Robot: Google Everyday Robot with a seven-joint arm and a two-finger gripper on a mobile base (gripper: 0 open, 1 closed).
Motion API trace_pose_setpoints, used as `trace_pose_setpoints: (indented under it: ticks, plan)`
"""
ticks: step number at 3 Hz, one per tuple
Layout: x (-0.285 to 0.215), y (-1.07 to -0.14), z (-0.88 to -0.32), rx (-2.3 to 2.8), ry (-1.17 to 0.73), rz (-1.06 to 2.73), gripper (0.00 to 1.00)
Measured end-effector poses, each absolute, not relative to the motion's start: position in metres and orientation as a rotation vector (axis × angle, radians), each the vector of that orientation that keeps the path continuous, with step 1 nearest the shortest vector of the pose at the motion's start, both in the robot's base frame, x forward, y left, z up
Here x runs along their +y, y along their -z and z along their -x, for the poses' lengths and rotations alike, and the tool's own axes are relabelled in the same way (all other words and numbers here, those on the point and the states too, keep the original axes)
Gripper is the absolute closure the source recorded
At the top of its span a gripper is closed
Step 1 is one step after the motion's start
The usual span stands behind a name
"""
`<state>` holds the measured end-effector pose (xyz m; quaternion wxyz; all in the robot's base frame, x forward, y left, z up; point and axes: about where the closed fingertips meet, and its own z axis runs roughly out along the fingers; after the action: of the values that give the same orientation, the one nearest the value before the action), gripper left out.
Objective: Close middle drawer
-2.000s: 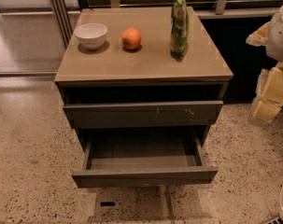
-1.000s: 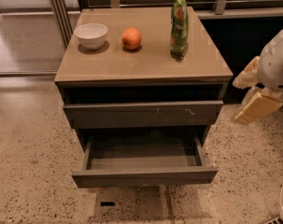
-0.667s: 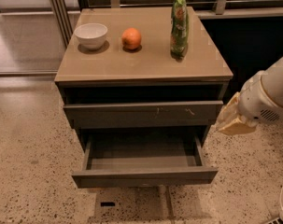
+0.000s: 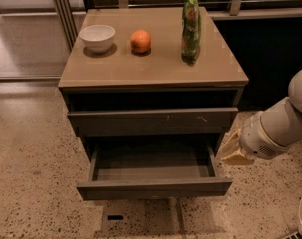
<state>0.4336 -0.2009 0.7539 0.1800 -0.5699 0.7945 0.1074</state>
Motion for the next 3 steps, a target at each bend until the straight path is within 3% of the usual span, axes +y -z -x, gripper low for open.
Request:
trace_pose_setpoints:
  ticks: [2, 3]
  plan:
    - [-0.202, -0.734, -0.433, 2.215, -0.298, 1.629, 1.0]
    - [-0.188, -0.658, -0.432, 2.127, -0.348, 1.692, 1.0]
